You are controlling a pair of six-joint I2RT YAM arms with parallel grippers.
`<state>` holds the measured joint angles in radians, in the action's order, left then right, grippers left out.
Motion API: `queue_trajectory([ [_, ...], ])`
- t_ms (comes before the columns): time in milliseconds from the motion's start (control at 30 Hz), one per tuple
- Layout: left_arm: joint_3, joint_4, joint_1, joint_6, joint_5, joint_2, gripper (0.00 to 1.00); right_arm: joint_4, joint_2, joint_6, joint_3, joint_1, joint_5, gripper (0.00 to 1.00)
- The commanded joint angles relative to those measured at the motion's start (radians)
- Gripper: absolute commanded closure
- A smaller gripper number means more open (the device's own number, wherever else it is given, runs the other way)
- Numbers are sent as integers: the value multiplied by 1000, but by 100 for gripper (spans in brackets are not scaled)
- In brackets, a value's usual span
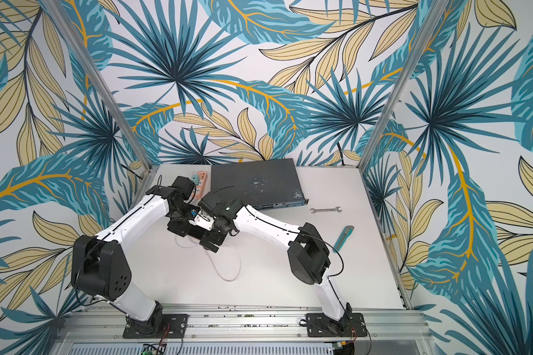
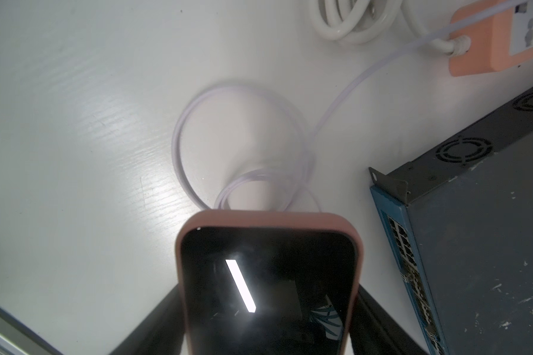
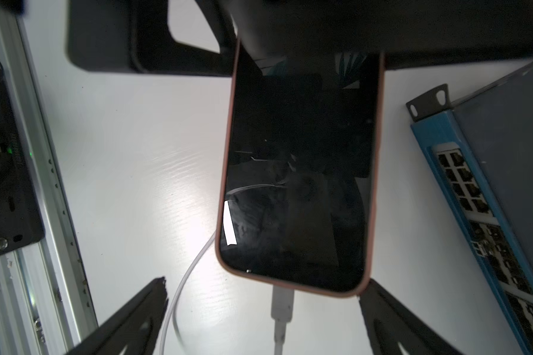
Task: Plug the charging cable into the phone
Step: Insert the charging cable into the phone.
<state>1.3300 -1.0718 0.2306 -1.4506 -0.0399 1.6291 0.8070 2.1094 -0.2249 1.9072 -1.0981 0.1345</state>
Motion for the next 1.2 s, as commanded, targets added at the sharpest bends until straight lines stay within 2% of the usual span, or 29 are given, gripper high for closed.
queue_trajectory([
  [0,-4,-18,13,3,44,-15,100,-83,-18,10,-15,0,-12,0],
  [400,-17,-20,3,8,40,-33,100,-120,-114,14,-155,18,-19,0],
  [633,-16,-9,-1,29,36,-34,100,-157,-248,-1,-318,45,-24,0],
  [867,3,5,-1,111,40,-20,100,-232,-388,33,-426,113,105,0],
  [1167,76,-62,-1,227,26,-4,100,-315,-462,132,-488,242,269,0],
])
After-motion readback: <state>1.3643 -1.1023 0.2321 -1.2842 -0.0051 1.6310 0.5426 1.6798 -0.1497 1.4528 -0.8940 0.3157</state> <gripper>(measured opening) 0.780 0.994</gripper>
